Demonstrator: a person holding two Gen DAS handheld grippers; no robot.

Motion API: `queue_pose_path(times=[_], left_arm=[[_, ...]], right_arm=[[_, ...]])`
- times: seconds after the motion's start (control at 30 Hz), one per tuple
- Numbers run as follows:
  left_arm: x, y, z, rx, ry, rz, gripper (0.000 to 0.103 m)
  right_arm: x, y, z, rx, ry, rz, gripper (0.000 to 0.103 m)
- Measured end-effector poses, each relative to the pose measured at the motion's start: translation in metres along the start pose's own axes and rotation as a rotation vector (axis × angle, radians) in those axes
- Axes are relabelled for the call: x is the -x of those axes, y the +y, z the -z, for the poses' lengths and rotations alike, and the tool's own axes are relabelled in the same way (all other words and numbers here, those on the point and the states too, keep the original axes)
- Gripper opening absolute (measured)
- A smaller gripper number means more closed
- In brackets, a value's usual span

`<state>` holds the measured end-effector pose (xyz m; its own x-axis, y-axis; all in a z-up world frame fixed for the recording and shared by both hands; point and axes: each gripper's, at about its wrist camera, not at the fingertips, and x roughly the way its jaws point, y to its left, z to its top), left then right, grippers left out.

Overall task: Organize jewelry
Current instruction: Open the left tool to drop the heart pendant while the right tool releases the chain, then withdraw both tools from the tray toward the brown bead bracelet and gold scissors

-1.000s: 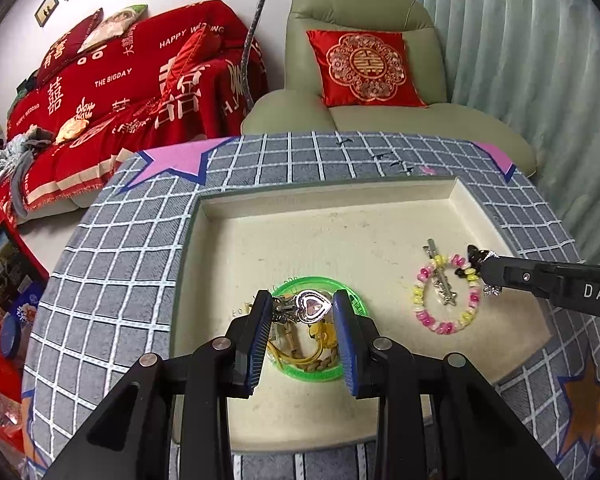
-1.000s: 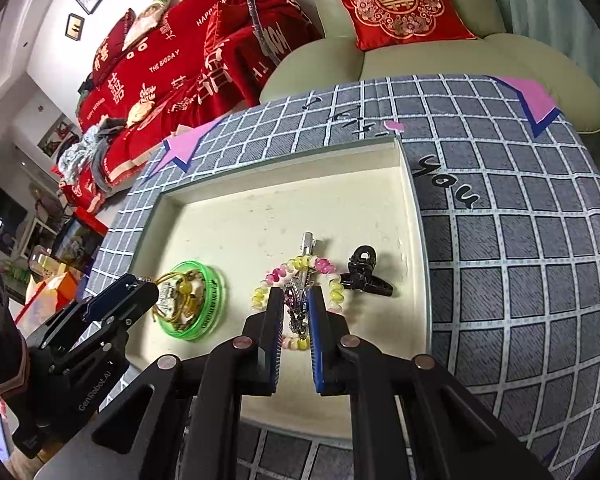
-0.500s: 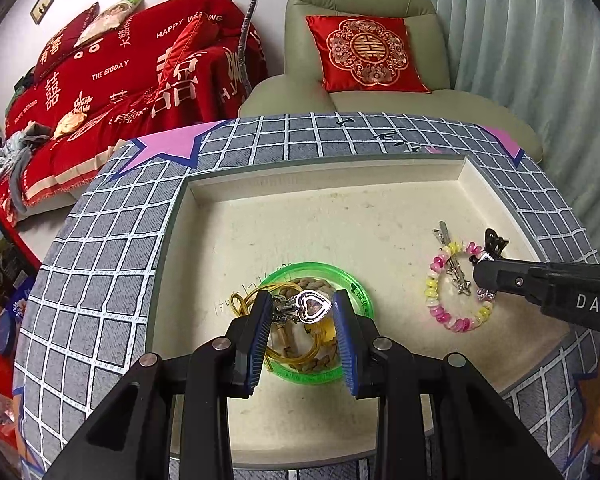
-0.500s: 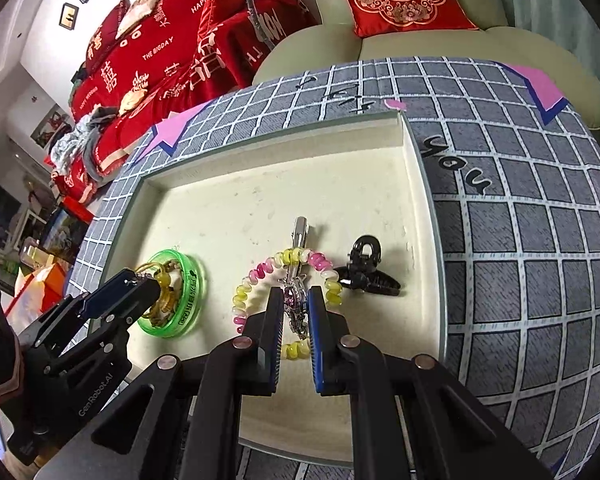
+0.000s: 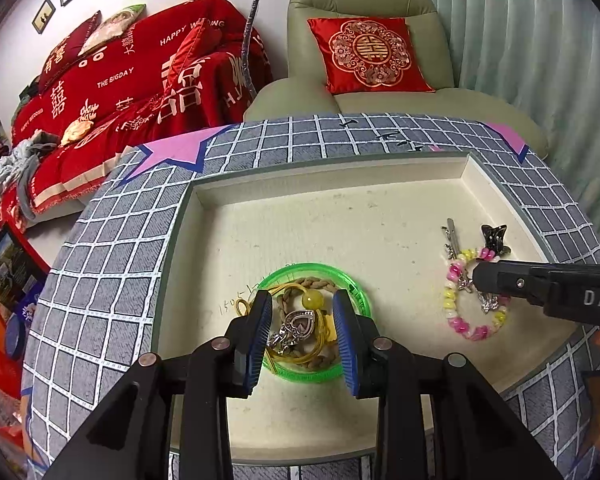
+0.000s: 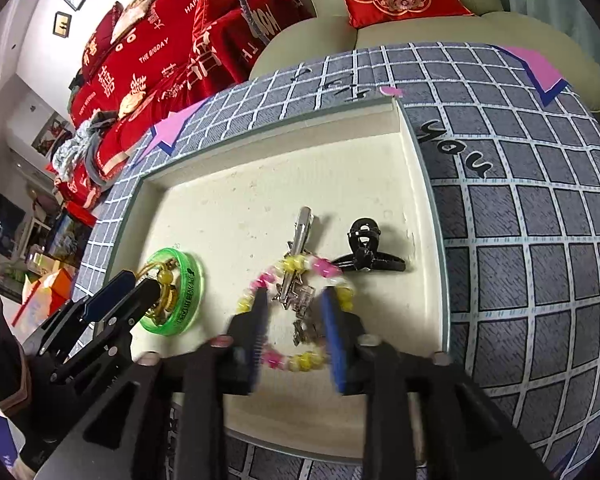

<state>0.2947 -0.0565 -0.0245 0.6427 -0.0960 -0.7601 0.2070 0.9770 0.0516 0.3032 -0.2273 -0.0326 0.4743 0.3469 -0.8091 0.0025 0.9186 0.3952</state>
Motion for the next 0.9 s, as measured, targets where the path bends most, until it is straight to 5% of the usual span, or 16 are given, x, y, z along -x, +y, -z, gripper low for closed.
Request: queue_pose_path(times=[0.1, 0.2, 0.3, 0.33, 0.57, 0.63, 0.7, 0.8, 0.9], left_arm=[[0.001, 0.0, 0.0, 0.001, 0.005, 0.001, 0.042], [0.001, 0.001, 0.001, 0.003, 0.011, -0.001, 0.043], [0.005, 0.002, 0.002, 0.014, -0.002, -0.012, 0.089], [0.009, 0.003, 0.002, 0.018, -0.026, -0.021, 0.092], [0.019, 0.004, 0.002, 0.013, -0.025, -0.011, 0.092], [0.022, 0.004, 0.003, 0.015, -0.02, -0.005, 0.092], [0.025, 0.003, 0.005, 0.013, -0.019, -0.008, 0.092], [0.032, 0.001, 0.008, 0.007, -0.021, -0.018, 0.103], [0.042, 0.0, 0.011, 0.0, -0.036, -0.018, 0.103]], right_arm=[[0.008, 0.001, 0.0, -0.006, -0.021, -0.02, 0.054], [0.014, 0.001, 0.0, -0.019, -0.034, -0.031, 0.056], [0.019, -0.002, 0.002, -0.033, -0.038, -0.033, 0.056], [0.021, -0.003, 0.002, -0.035, -0.04, -0.033, 0.056], [0.029, -0.002, 0.008, -0.034, -0.044, -0.025, 0.057], [0.032, -0.001, 0.01, -0.028, -0.046, -0.024, 0.062], [0.036, 0.002, 0.011, -0.021, -0.055, -0.032, 0.08], [0.042, 0.007, 0.015, -0.007, -0.063, -0.037, 0.08], [0.052, 0.012, 0.02, 0.016, -0.084, -0.029, 0.081]])
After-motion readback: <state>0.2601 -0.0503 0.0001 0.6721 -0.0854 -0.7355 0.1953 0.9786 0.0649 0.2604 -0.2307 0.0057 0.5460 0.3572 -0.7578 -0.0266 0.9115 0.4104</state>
